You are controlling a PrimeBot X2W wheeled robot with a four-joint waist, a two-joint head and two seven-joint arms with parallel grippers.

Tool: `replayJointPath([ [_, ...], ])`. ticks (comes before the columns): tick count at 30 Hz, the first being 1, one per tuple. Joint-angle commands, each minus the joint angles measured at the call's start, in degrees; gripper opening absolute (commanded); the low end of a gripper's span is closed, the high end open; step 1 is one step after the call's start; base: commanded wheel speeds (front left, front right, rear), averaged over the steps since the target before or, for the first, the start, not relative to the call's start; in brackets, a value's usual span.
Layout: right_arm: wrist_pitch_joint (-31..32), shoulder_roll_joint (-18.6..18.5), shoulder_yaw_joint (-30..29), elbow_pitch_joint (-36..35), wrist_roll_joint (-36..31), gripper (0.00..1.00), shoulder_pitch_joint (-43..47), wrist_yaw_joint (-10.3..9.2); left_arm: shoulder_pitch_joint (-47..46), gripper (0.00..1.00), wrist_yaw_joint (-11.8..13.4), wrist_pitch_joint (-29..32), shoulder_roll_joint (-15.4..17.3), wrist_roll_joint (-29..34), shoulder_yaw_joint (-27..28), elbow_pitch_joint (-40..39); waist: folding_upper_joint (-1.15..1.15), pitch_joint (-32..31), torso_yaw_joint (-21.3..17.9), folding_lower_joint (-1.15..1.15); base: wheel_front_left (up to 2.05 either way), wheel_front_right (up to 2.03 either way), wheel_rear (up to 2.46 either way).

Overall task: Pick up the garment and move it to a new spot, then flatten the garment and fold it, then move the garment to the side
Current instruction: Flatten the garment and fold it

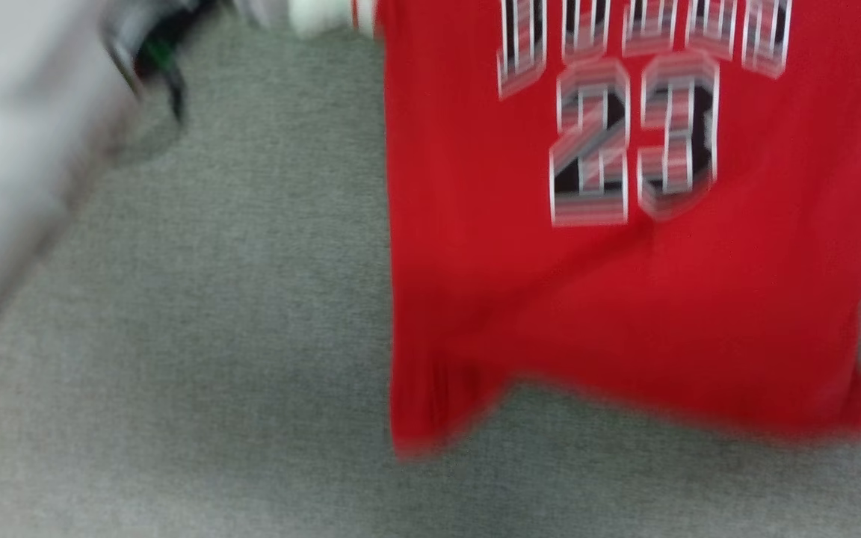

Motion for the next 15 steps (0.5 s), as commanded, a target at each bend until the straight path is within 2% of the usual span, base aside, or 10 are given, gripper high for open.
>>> replayJointPath([
  [1,-1.4,0.6,-0.7,1.0,-0.8,0.00,-1.2,-0.10,-1.8,0.00,0.8,-1.3,0.1,0.4,0.9,1.0,0.00,-0.3,-0.9,0.00,0.00,0.00,0.00],
  [5,-11.0,4.5,-4.5,10.3,-4.6,0.00,-7.0,-0.10,-9.0,0.00,2.7,-6.6,-1.4,1.6,4.5,8.0,0.00,-0.5,-2.3,0.00,0.00,0.00,0.00],
  [9,-19.5,7.7,-8.9,19.0,-7.1,0.00,-13.2,-0.16,-16.8,0.00,3.9,-8.4,-1.9,2.1,10.4,11.6,0.00,-1.1,-3.5,0.00,0.00,0.00,0.00],
  [12,-22.1,9.3,-11.6,22.4,-8.2,0.00,-15.7,-0.16,-19.7,0.00,4.6,-8.4,-1.5,4.6,18.0,9.3,0.00,-1.6,-4.1,0.00,0.00,0.00,0.00],
  [15,-22.6,9.4,-13.0,23.2,-8.5,0.00,-14.4,-0.16,-16.8,0.00,2.8,-8.3,-2.1,6.1,23.6,7.8,0.00,-2.6,-4.6,0.00,0.00,0.00,0.00],
])
